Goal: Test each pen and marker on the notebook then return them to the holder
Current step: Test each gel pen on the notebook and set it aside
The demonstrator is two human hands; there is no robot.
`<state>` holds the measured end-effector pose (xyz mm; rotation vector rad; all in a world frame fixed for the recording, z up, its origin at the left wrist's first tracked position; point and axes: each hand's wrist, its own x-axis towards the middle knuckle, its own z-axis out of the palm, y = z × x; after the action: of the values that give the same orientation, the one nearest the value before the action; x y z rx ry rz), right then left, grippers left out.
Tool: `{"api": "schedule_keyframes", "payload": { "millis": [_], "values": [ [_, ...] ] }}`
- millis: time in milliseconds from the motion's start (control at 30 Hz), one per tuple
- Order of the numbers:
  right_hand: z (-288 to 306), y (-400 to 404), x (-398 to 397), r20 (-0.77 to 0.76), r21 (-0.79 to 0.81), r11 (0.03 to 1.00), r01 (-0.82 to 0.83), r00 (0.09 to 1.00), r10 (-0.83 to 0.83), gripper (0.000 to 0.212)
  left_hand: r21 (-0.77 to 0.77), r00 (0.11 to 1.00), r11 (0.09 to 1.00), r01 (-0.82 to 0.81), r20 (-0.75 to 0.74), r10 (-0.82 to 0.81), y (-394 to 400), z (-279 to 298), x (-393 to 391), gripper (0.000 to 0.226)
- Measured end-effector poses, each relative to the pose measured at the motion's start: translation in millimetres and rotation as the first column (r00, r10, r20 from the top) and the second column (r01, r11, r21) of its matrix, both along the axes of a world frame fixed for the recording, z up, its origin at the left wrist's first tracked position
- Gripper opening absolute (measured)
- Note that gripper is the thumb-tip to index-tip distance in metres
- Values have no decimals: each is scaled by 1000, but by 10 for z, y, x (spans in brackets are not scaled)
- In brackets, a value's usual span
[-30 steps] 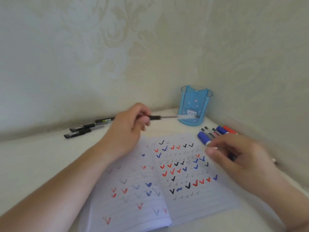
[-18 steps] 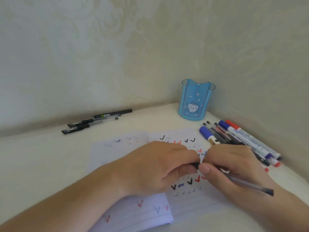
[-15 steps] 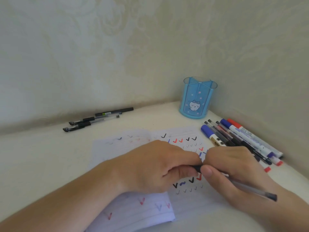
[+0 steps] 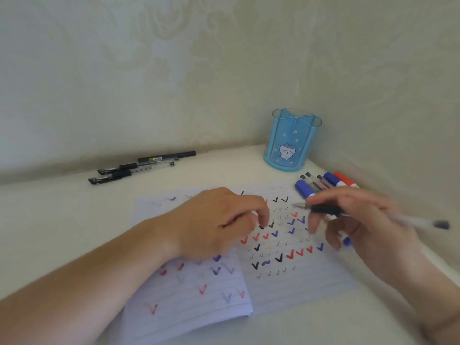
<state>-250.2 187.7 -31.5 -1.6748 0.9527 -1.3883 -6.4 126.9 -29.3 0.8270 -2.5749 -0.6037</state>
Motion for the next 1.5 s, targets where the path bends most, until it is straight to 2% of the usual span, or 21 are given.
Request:
{"api": "schedule_keyframes", "payload": {
  "millis": [100, 200, 333, 433, 533, 833, 1000, 1133, 1233, 1333, 1500],
  "values": [
    [17, -25, 61, -52, 247, 969, -1, 999, 14, 49, -28, 994, 997, -71, 79, 73, -56, -33, 12, 24],
    [-63, -10, 87, -174, 316, 949, 13, 984, 44, 35, 28, 995, 998, -53, 81, 51, -78, -33, 27, 25],
    [-82, -21, 115, -288, 246, 957, 155, 954, -81, 49, 61, 998, 997, -39, 50, 35, -88, -29, 40, 23],
    [-83, -15, 140, -376, 180, 964, 197, 919, -118, 44, 58, 997, 997, -49, 68, 45, -86, -38, 42, 23],
    [-90, -16, 133, -416, 142, 967, 210, 900, -134, 48, 57, 996, 997, -52, 79, 48, -87, -36, 36, 24],
    [-71, -3, 145, -469, 174, 962, 208, 877, -105, 31, 98, 997, 994, -48, 66, 42, -89, -49, 30, 22],
    [-67, -16, 129, -431, 168, 961, 221, 893, -130, 40, 77, 999, 996, -41, -8, 42, -85, -62, 27, 16],
    [-49, -5, 168, -143, 199, 962, 189, 976, -162, 44, 99, 991, 993, -58, -118, 70, -93, -48, 15, 10],
    [9, 23, 186, -13, 180, 982, 49, 999, -47, 44, 150, 987, 987, -59, -141, 81, -77, -37, -21, 15],
    [32, 37, 171, 15, 143, 986, -83, 997, 81, 23, 175, 987, 982, -66, -134, 91, -64, -33, -51, 23],
    [11, 28, 175, 58, 138, 990, -29, 998, 21, 13, 220, 978, 974, -59, -181, 100, -8, -1, -69, 38]
  ]
}}
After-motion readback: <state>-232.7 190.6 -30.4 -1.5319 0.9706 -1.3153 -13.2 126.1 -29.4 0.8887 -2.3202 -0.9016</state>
